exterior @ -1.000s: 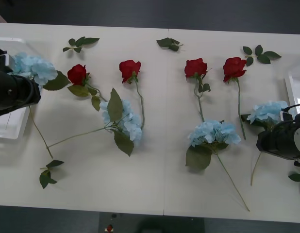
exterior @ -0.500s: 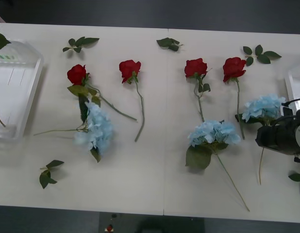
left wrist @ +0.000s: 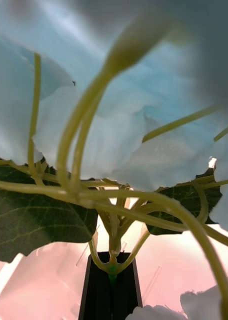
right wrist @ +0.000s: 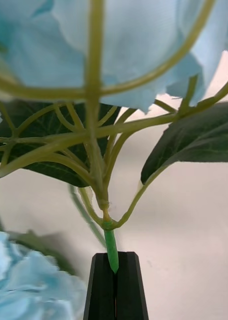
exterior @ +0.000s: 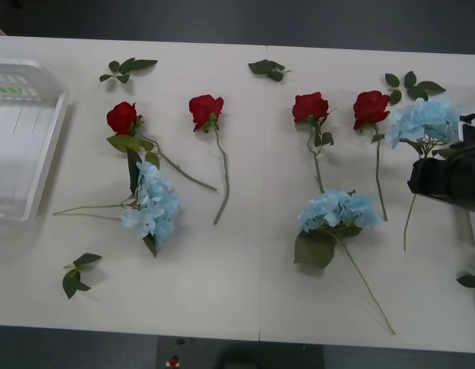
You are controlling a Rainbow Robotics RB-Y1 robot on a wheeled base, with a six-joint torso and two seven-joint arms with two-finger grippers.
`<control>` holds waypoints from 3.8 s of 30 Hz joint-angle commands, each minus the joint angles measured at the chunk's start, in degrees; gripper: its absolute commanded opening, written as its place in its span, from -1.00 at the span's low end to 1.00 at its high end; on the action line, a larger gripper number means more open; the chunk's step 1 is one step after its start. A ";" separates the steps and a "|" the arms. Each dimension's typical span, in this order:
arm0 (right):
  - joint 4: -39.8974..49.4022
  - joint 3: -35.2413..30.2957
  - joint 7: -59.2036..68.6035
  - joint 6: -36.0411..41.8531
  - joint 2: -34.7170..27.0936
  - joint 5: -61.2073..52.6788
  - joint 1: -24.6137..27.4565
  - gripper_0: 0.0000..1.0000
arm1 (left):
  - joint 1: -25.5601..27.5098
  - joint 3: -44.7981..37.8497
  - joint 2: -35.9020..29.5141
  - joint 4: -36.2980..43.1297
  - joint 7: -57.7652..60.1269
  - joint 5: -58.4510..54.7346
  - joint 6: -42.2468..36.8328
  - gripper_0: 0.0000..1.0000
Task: Put the red flowers into the right box and the blue flowers into the left box
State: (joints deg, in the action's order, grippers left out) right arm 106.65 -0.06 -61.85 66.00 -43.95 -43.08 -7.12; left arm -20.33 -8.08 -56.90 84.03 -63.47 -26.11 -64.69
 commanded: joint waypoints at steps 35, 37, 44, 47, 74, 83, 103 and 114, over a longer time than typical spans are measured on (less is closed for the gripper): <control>13.05 -12.78 -37.03 16.97 13.54 -46.48 -12.74 -1.00 | -0.68 5.18 -1.90 9.40 -5.35 -16.96 7.21 1.00; 11.38 -13.13 -39.23 18.20 14.42 -48.15 -14.06 -1.00 | -0.68 3.95 -1.90 13.27 -5.08 -20.03 4.66 1.00; 6.37 -13.48 -44.59 21.62 16.79 -51.93 -18.28 -1.00 | 4.07 -0.80 -1.20 27.86 -4.38 -32.69 2.20 1.00; 4.97 -13.48 -44.23 22.77 17.76 -52.81 -20.04 -1.00 | 7.67 -2.12 -0.58 33.75 -4.38 -37.79 4.04 1.00; -10.50 -5.48 -39.23 14.86 22.68 -54.83 -35.07 -1.00 | 3.72 16.52 14.97 53.35 -4.12 -48.33 9.40 1.00; -11.03 -4.87 -37.47 13.98 23.21 -54.92 -35.86 -1.00 | -0.15 23.02 18.49 51.15 -3.94 -43.24 11.43 1.00; -11.03 -4.87 -37.47 13.98 23.21 -54.92 -35.86 -1.00 | -5.16 26.45 22.97 45.52 -4.82 -36.82 12.13 -1.00; -11.03 -4.87 -37.47 13.98 23.21 -54.92 -35.86 -1.00 | -5.34 26.80 22.09 45.52 -4.82 -37.44 12.13 -1.00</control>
State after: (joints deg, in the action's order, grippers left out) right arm 95.02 -3.93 -100.29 80.12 -21.40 -97.51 -41.02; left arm -24.21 18.87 -33.55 128.70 -66.74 -63.46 -53.12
